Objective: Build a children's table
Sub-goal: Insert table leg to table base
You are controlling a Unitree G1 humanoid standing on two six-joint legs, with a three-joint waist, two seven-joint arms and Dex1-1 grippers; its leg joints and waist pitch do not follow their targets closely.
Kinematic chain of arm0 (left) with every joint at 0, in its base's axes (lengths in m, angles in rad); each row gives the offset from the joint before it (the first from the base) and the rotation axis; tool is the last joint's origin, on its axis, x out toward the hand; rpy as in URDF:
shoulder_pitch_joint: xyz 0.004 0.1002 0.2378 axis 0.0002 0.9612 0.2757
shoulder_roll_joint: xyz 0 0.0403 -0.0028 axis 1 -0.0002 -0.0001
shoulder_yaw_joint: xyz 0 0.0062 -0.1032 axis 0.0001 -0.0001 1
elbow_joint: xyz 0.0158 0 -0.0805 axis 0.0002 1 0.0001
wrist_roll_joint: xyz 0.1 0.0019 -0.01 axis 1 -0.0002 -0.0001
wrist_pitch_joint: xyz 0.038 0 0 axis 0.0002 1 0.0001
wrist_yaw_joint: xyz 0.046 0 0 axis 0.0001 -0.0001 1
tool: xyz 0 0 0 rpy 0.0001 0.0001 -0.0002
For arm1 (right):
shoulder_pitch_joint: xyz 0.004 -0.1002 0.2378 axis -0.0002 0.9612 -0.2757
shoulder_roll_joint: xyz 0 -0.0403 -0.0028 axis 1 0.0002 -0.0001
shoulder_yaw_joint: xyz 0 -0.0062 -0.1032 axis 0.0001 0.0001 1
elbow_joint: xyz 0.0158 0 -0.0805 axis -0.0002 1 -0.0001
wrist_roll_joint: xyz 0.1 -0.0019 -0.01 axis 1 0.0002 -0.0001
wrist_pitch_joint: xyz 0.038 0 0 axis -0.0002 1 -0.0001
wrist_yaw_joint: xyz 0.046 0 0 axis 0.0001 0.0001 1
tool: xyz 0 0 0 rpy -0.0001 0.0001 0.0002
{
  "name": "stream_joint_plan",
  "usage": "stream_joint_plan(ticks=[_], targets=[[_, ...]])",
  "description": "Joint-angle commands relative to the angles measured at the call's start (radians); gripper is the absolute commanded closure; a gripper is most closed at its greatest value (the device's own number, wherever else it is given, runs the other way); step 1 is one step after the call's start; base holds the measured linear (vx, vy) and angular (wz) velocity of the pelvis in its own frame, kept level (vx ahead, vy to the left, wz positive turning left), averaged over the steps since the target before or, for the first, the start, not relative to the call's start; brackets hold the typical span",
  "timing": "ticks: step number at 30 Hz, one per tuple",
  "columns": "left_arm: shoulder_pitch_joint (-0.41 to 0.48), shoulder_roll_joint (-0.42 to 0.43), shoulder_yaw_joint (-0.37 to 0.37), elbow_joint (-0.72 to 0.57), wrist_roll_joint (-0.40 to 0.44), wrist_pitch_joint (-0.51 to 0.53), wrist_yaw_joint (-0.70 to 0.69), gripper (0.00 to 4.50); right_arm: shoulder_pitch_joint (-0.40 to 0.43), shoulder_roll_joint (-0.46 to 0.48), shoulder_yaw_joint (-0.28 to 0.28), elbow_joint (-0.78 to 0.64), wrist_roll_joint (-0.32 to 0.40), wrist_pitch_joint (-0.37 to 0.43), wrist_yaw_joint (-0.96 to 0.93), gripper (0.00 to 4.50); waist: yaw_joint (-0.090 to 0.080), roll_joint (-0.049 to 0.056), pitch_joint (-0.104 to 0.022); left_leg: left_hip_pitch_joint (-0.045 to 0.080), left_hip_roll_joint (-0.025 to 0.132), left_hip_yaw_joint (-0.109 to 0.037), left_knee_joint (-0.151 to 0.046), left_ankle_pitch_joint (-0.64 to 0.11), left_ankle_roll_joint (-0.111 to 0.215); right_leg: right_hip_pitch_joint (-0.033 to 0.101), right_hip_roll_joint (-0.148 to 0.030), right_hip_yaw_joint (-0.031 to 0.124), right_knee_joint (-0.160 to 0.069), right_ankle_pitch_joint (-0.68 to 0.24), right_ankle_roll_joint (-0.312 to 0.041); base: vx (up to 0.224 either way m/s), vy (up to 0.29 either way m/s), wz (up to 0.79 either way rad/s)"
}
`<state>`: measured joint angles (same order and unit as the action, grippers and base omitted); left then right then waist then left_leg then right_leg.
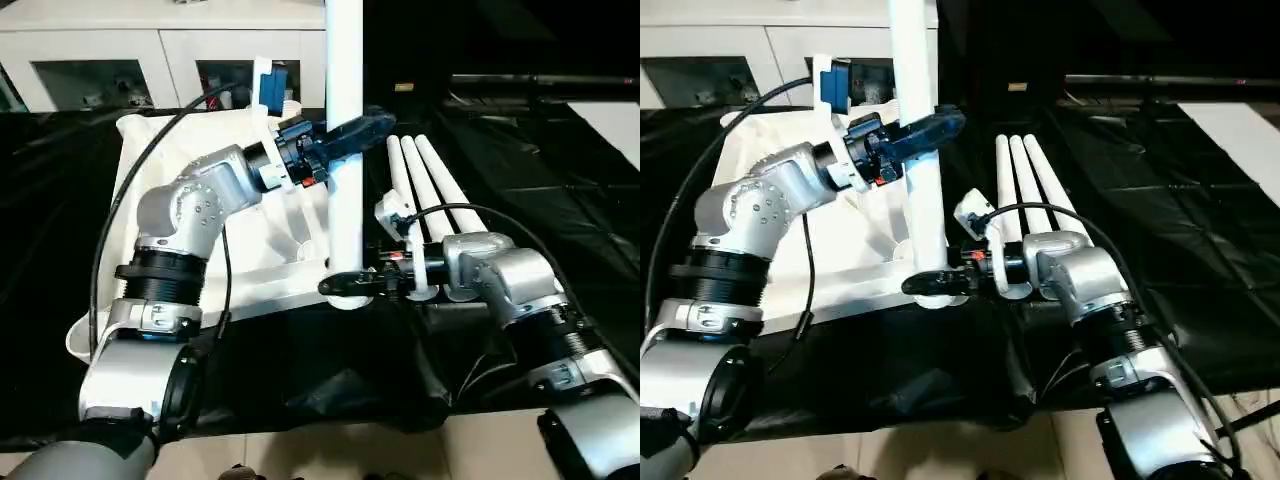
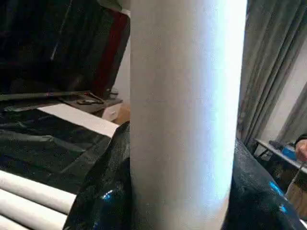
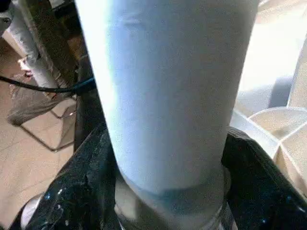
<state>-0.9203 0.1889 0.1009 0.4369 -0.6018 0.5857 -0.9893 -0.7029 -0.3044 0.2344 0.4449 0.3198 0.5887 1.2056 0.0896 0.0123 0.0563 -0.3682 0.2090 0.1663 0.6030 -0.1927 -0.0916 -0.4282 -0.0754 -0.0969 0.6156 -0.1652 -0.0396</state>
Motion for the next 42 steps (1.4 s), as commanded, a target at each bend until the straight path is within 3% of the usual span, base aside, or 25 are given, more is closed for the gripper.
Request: stream_joint_plan(ticks=[1,3,4,6,10,11,16,22,24,26,29,30,42], targets=[[-0.007,0.024,-0.005,0.025,0.084,-0.046,0.075,2.73,-0.01,0.015,-0.021,-0.047,0.0,-0.062,-0.02,1.83,0.003,0.026,-0.086,-0.001,0.007,0.0,-0.048,-0.073,0.061,0.093,-0.05,0.044,-0.059,-0.058,-0.23,0.0,0.0,0.0],[-0.032,0.009,0.022,0.046,0.087,-0.056,0.139,2.73,-0.018,0.029,-0.056,-0.042,0.016,-0.076,-0.044,1.83,-0.002,0.017,-0.087,-0.002,0.007,0.002,-0.048,-0.076,0.062,0.093,-0.046,0.044,-0.059,-0.037,-0.232,0.0,0.0,0.0],[-0.038,0.009,0.019,0.05,0.1,-0.072,0.153,2.73,-0.022,0.039,-0.074,-0.036,0.021,-0.086,-0.065,1.48,0.0,0.019,-0.088,0.0,0.007,0.001,-0.047,-0.077,0.061,0.094,-0.048,0.044,-0.058,-0.038,-0.234,0.0,0.0,0.0],[-0.039,0.016,-0.009,0.051,0.166,-0.14,0.204,2.73,-0.033,0.069,-0.113,-0.017,0.011,-0.103,-0.163,1.27,-0.002,0.021,-0.085,-0.001,0.008,-0.001,-0.049,-0.081,0.056,0.091,-0.051,0.044,-0.062,-0.068,-0.224,0.0,0.0,0.0],[-0.041,0.005,-0.001,0.039,0.202,-0.161,0.312,2.73,-0.031,0.103,-0.138,-0.025,-0.009,-0.11,-0.277,0.95,-0.007,0.019,-0.083,-0.001,0.005,-0.001,-0.05,-0.087,0.051,0.096,-0.049,0.042,-0.066,-0.106,-0.188,0.0,0.0,0.0],[-0.038,0.004,-0.007,0.032,0.208,-0.165,0.318,2.73,-0.034,0.116,-0.144,-0.016,-0.014,-0.108,-0.311,0.81,-0.009,0.023,-0.084,-0.003,0.003,-0.002,-0.05,-0.072,0.048,0.097,-0.05,0.042,-0.065,-0.115,-0.179,0.0,0.0,0.0],[-0.025,0.009,-0.034,0.021,0.219,-0.171,0.307,2.73,-0.052,0.171,-0.175,0.035,-0.025,-0.101,-0.429,0.66,-0.011,0.029,-0.087,0.002,0.007,-0.002,-0.051,-0.058,0.045,0.089,-0.052,0.044,-0.06,-0.069,-0.214,0.0,0.0,0.0],[-0.036,-0.003,-0.021,0.027,0.22,-0.186,0.314,2.73,-0.061,0.187,-0.17,0.042,-0.022,-0.075,-0.437,0.66,-0.006,0.027,-0.087,0.004,0.008,0.0,-0.051,-0.066,0.052,0.091,-0.052,0.047,-0.057,-0.03,-0.226,0.0,0.0,0.0],[-0.036,-0.005,-0.023,0.023,0.219,-0.187,0.312,2.73,-0.066,0.189,-0.161,0.055,-0.031,-0.069,-0.442,0.66,-0.005,0.027,-0.086,0.002,0.008,0.0,-0.052,-0.068,0.051,0.093,-0.054,0.046,-0.057,-0.038,-0.227,0.0,0.0,0.0],[-0.032,-0.005,-0.032,0.015,0.216,-0.187,0.298,2.73,-0.067,0.187,-0.154,0.06,-0.029,-0.052,-0.44,0.66,-0.005,0.019,-0.085,0.001,0.007,0.0,-0.053,-0.068,0.052,0.095,-0.054,0.047,-0.058,-0.048,-0.224,0.0,0.0,0.0],[-0.027,0.0,-0.042,0.003,0.206,-0.181,0.278,2.73,-0.07,0.181,-0.145,0.068,-0.024,-0.03,-0.421,0.66,-0.004,0.021,-0.085,0.001,0.007,0.0,-0.052,-0.059,0.053,0.094,-0.055,0.047,-0.057,-0.061,-0.22,0.0,0.0,0.0],[-0.022,0.001,-0.044,-0.005,0.203,-0.18,0.274,2.73,-0.074,0.179,-0.143,0.073,-0.026,-0.03,-0.418,0.66,-0.004,0.017,-0.085,0.0,0.008,0.001,-0.052,-0.057,0.054,0.093,-0.056,0.048,-0.057,-0.059,-0.22,0.0,0.0,0.0],[0.0,-0.001,-0.068,-0.031,0.202,-0.167,0.225,2.73,-0.109,0.176,-0.136,0.099,-0.022,-0.044,-0.367,0.66,-0.004,0.016,-0.085,0.0,0.008,0.003,-0.05,-0.043,0.064,0.091,-0.055,0.048,-0.056,-0.07,-0.213,0.0,0.0,0.0]])
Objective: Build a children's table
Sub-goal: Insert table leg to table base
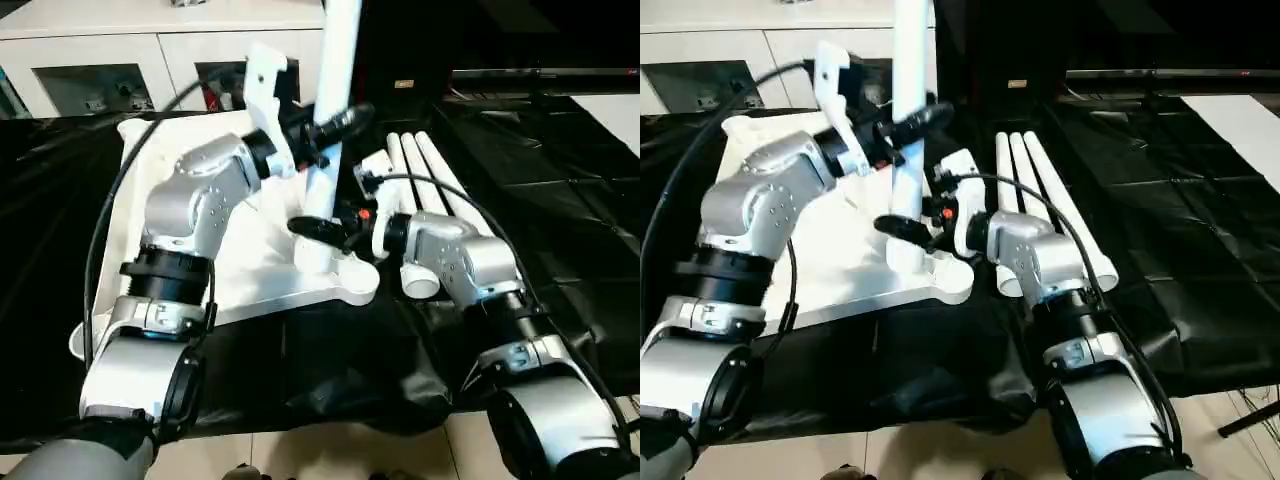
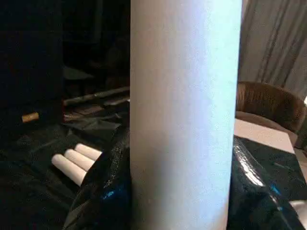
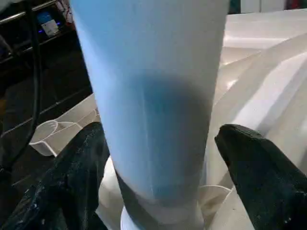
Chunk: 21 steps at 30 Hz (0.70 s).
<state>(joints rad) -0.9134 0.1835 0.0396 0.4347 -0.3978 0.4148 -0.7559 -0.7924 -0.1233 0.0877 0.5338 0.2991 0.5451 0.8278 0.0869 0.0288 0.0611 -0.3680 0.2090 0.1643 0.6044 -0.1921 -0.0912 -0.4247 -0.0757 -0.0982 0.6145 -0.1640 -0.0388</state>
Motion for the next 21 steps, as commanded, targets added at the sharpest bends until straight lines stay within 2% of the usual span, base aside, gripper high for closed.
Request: stream_joint_plan(ticks=[1,10,17,21], targets=[[-0.006,0.005,-0.008,-0.028,0.001,0.001,-0.01,2.73,-0.02,-0.009,0.018,0.009,-0.001,-0.002,0.024,0.83,-0.002,-0.002,-0.091,0.0,0.009,0.005,-0.051,-0.043,0.065,0.087,-0.055,0.05,-0.054,-0.064,-0.216,0.0,0.0,0.0],[-0.009,-0.001,0.003,-0.034,-0.016,0.013,-0.013,2.73,-0.012,-0.02,0.034,0.011,-0.011,0.003,0.068,1.65,-0.001,-0.005,-0.09,-0.001,0.008,0.005,-0.051,-0.043,0.066,0.088,-0.055,0.049,-0.056,-0.087,-0.207,0.0,0.0,0.0],[-0.003,-0.012,0.003,-0.067,-0.048,0.051,-0.03,2.73,-0.01,-0.025,0.039,0.028,-0.014,-0.009,0.077,2.25,0.001,-0.008,-0.09,-0.003,0.008,0.007,-0.05,-0.031,0.071,0.087,-0.056,0.049,-0.053,-0.072,-0.222,0.0,0.0,0.0],[0.006,-0.011,0.002,-0.08,-0.055,0.063,-0.034,2.73,-0.01,-0.026,0.036,0.032,-0.015,-0.012,0.081,2.51,-0.001,-0.009,-0.089,-0.003,0.007,0.006,-0.05,-0.04,0.071,0.088,-0.055,0.049,-0.058,-0.108,-0.202,0.0,0.0,0.0]])
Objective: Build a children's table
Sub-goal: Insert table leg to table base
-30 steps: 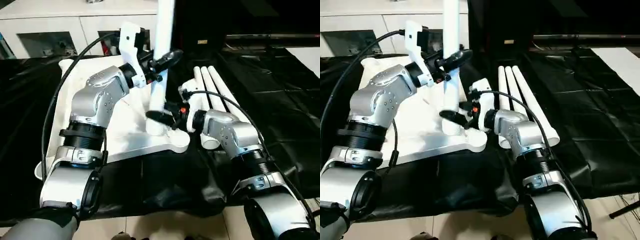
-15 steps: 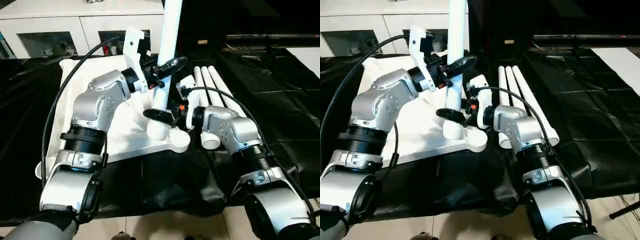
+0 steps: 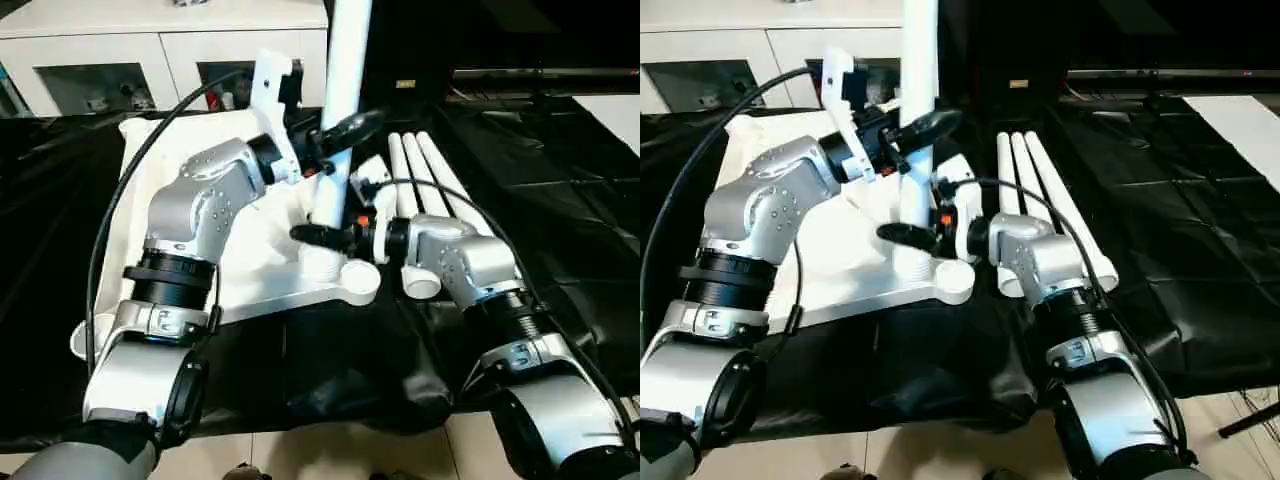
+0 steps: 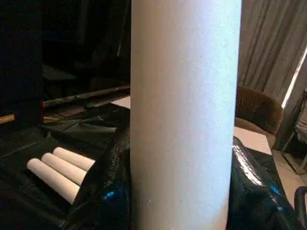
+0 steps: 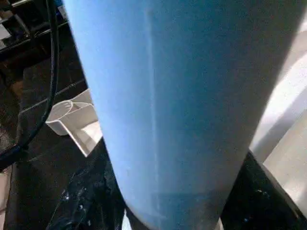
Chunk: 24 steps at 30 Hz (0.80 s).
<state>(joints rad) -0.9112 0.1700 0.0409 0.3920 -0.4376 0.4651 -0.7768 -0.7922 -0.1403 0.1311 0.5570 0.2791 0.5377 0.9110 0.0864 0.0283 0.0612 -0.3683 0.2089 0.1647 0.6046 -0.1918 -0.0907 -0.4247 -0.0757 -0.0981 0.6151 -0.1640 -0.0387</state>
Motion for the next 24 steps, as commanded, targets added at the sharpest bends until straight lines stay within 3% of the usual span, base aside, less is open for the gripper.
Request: stream_joint_plan(ticks=[1,10,11,16,19,20,24], targets=[[0.004,0.003,0.001,-0.038,-0.015,0.014,-0.014,2.73,-0.01,-0.009,-0.007,0.009,0.005,-0.005,-0.002,2.53,0.0,-0.008,-0.089,-0.002,0.008,0.006,-0.05,-0.04,0.07,0.087,-0.055,0.049,-0.058,-0.108,-0.201,0.0,0.0,0.0],[0.01,0.017,-0.006,-0.034,0.013,-0.013,0.001,2.73,-0.006,-0.014,-0.02,-0.01,0.009,-0.008,0.006,2.57,-0.001,-0.002,-0.09,-0.002,0.008,0.005,-0.05,-0.038,0.071,0.087,-0.053,0.048,-0.056,-0.08,-0.211,0.0,0.0,0.0],[0.007,0.013,-0.001,-0.031,-0.008,0.013,-0.014,2.38,-0.006,-0.014,-0.022,-0.009,0.009,-0.01,0.005,2.57,-0.001,-0.002,-0.09,-0.002,0.008,0.005,-0.05,-0.04,0.071,0.088,-0.054,0.048,-0.057,-0.082,-0.21,0.0,0.0,0.0],[0.008,0.011,-0.001,-0.022,-0.003,0.012,-0.012,1.99,-0.005,-0.011,-0.048,-0.012,0.016,-0.032,-0.017,2.57,-0.002,0.001,-0.091,-0.001,0.008,0.004,-0.05,-0.043,0.066,0.088,-0.053,0.048,-0.056,-0.082,-0.209,0.0,0.0,0.0],[0.011,-0.014,0.039,-0.006,-0.018,-0.053,0.01,1.71,-0.004,-0.011,-0.071,-0.015,0.029,-0.046,-0.029,2.62,-0.001,-0.001,-0.091,-0.002,0.006,0.005,-0.049,-0.039,0.066,0.09,-0.053,0.049,-0.058,-0.073,-0.211,0.0,0.0,0.0],[0.004,-0.045,0.116,0.017,-0.076,-0.083,0.043,1.61,0.001,-0.009,-0.105,-0.027,0.05,-0.059,-0.045,2.63,-0.001,0.003,-0.092,-0.002,0.006,0.004,-0.048,-0.036,0.068,0.09,-0.053,0.048,-0.055,-0.063,-0.214,0.0,0.0,0.0],[-0.02,-0.087,0.249,0.051,-0.206,-0.083,0.091,1.56,0.008,-0.01,-0.155,-0.045,0.081,-0.063,-0.068,2.63,0.001,-0.003,-0.093,-0.004,0.002,0.007,-0.045,-0.045,0.078,0.092,-0.051,0.047,-0.055,-0.047,-0.231,0.0,0.0,0.0]])
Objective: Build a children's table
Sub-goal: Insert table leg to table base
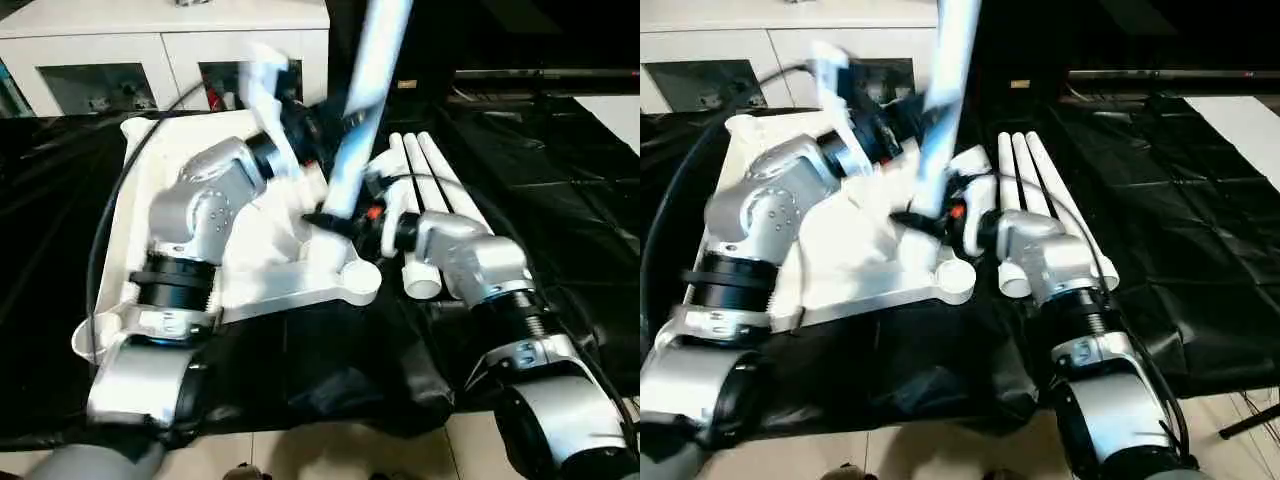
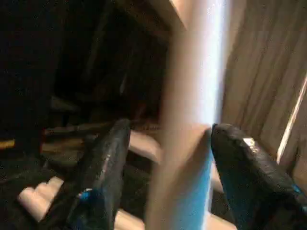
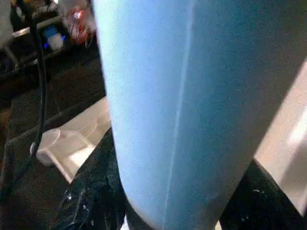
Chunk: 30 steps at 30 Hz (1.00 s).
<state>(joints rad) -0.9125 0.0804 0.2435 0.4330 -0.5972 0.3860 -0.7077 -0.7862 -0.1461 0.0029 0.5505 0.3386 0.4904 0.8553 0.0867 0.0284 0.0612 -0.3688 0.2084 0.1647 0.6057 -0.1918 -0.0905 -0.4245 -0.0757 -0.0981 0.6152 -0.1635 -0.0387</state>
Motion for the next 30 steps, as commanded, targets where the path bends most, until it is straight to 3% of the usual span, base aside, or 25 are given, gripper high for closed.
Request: stream_joint_plan(ticks=[1,3,4,5,6,8,10,11,12,15,16,18,21,27,30], targets=[[-0.024,-0.006,0.091,0.017,-0.094,-0.002,0.031,1.56,0.007,-0.005,-0.047,-0.049,0.034,-0.013,-0.027,2.63,0.001,-0.004,-0.093,-0.004,0.002,0.006,-0.047,-0.047,0.079,0.092,-0.05,0.045,-0.058,-0.057,-0.228,0.0,0.0,0.0],[0.003,0.03,0.079,0.008,-0.075,-0.01,-0.021,1.56,0.028,-0.039,-0.053,-0.061,0.006,-0.029,-0.054,2.63,0.006,-0.013,-0.092,-0.002,0.004,0.005,-0.05,-0.036,0.083,0.09,-0.05,0.044,-0.059,-0.095,-0.205,0.0,0.0,0.0],[0.047,0.091,-0.015,-0.008,0.027,-0.04,-0.1,1.56,0.045,-0.079,-0.034,-0.058,-0.038,-0.046,-0.055,2.63,0.005,-0.025,-0.092,0.0,0.005,0.008,-0.05,-0.029,0.086,0.088,-0.051,0.046,-0.06,-0.108,-0.192,0.0,0.0,0.0],[0.067,0.119,-0.062,-0.015,0.078,-0.057,-0.133,1.56,0.052,-0.095,-0.025,-0.055,-0.055,-0.05,-0.051,2.63,0.007,-0.02,-0.091,0.0,0.007,0.004,-0.052,-0.028,0.087,0.087,-0.052,0.045,-0.06,-0.126,-0.183,0.0,0.0,0.0],[0.109,0.17,-0.146,-0.034,0.152,-0.099,-0.211,1.56,0.062,-0.117,-0.013,-0.054,-0.073,-0.054,-0.042,2.63,0.003,-0.028,-0.087,0.002,0.011,0.008,-0.054,-0.035,0.084,0.082,-0.051,0.047,-0.065,-0.164,-0.159,0.0,0.0,0.0],[0.179,0.258,-0.283,-0.059,0.261,-0.164,-0.341,1.56,0.079,-0.147,-0.003,-0.058,-0.082,-0.044,-0.021,2.64,0.002,-0.018,-0.086,0.003,0.014,0.008,-0.056,-0.025,0.075,0.079,-0.054,0.05,-0.063,-0.184,-0.14,0.0,0.0,0.0],[0.234,0.346,-0.404,-0.037,0.364,-0.216,-0.436,1.56,0.093,-0.168,0.002,-0.077,-0.074,-0.02,0.002,2.64,0.003,-0.015,-0.088,0.004,0.015,0.006,-0.056,-0.029,0.073,0.079,-0.055,0.051,-0.06,-0.178,-0.136,0.0,0.0,0.0],[0.245,0.37,-0.437,-0.022,0.392,-0.232,-0.461,1.56,0.096,-0.172,0.005,-0.086,-0.07,-0.011,0.009,2.64,0.003,-0.003,-0.088,0.005,0.014,0.006,-0.056,-0.031,0.072,0.077,-0.054,0.051,-0.059,-0.172,-0.138,0.0,0.0,0.0],[0.253,0.388,-0.461,-0.004,0.415,-0.244,-0.479,1.85,0.099,-0.175,0.009,-0.095,-0.067,-0.003,0.016,2.64,-0.001,-0.008,-0.089,0.005,0.012,0.009,-0.055,-0.033,0.068,0.079,-0.053,0.052,-0.06,-0.153,-0.145,0.0,0.0,0.0],[0.261,0.408,-0.508,0.052,0.462,-0.265,-0.494,1.98,0.104,-0.175,0.014,-0.124,-0.055,0.013,0.026,2.64,0.0,-0.01,-0.09,0.002,0.011,0.008,-0.055,-0.037,0.057,0.081,-0.053,0.052,-0.052,-0.097,-0.178,0.0,0.0,0.0],[0.262,0.407,-0.52,0.069,0.473,-0.264,-0.492,2.13,0.104,-0.171,0.014,-0.125,-0.048,0.015,0.028,2.64,0.001,-0.017,-0.088,0.003,0.011,0.008,-0.057,-0.055,0.051,0.081,-0.056,0.053,-0.054,-0.124,-0.178,0.0,0.0,0.0],[0.255,0.4,-0.532,0.118,0.507,-0.294,-0.459,2.29,0.103,-0.161,0.023,-0.12,-0.046,0.008,0.035,2.64,0.002,-0.014,-0.084,0.005,0.01,0.01,-0.058,-0.084,0.044,0.077,-0.056,0.052,-0.063,-0.18,-0.167,0.0,0.0,0.0],[0.252,0.405,-0.537,0.157,0.526,-0.31,-0.474,2.57,0.093,-0.145,0.042,-0.108,-0.056,-0.007,0.049,2.64,0.002,-0.017,-0.083,0.006,0.012,0.008,-0.062,-0.098,0.03,0.079,-0.06,0.053,-0.068,-0.237,-0.149,0.0,0.0,0.0],[0.249,0.444,-0.579,0.202,0.58,-0.34,-0.495,3.04,0.047,-0.117,0.051,-0.051,-0.074,-0.032,0.045,2.64,0.003,-0.014,-0.086,0.004,0.013,0.006,-0.061,-0.074,0.03,0.079,-0.061,0.054,-0.058,-0.176,-0.168,0.0,0.0,0.0],[0.247,0.443,-0.581,0.215,0.591,-0.339,-0.497,3.17,0.035,-0.107,0.058,-0.037,-0.08,-0.043,0.046,2.64,0.007,-0.007,-0.086,0.006,0.015,0.005,-0.062,-0.077,0.029,0.077,-0.062,0.054,-0.057,-0.167,-0.176,0.0,0.0,0.0]])
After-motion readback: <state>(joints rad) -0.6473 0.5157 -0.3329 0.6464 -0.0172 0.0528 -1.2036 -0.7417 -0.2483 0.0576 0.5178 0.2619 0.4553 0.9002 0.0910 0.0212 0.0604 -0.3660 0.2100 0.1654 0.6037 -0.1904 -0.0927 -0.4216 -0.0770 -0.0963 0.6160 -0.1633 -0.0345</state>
